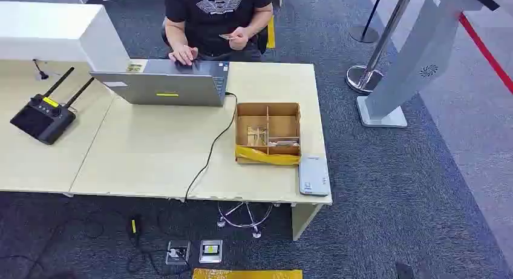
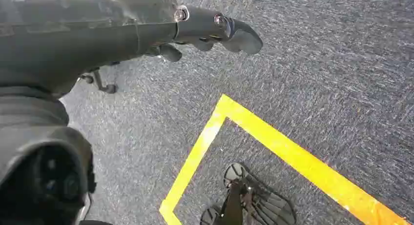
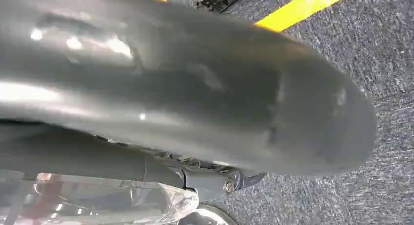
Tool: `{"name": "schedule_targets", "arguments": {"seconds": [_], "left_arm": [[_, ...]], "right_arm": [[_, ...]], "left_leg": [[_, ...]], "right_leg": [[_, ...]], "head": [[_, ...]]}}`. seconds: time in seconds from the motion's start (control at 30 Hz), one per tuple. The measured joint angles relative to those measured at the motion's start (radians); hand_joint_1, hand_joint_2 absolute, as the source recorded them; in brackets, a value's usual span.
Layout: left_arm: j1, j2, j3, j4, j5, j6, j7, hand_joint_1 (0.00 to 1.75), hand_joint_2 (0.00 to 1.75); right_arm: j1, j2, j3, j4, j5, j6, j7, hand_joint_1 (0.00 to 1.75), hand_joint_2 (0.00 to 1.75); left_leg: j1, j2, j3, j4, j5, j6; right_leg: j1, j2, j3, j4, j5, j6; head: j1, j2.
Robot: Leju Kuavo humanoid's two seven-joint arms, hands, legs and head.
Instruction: Pass the card to the sensor for recognition and then transmit it.
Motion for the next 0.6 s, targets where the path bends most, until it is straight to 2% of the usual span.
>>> {"name": "schedule_targets", "arguments": {"seconds": [0.6], "left_arm": [[-0.001,-0.005,0.0,0.0,-0.002,0.0,-0.008,0.0,0.0]], "right_arm": [[0.0,0.001,0.0,0.0,0.005,0.007,-0.006,0.0,0.0]], "left_leg": [[0.0,0.0,0.0,0.0,0.0,0.0]], "right_leg": [[0.0,0.0,0.0,0.0,0.0,0.0]], "head": [[0.0,0.0]]}}
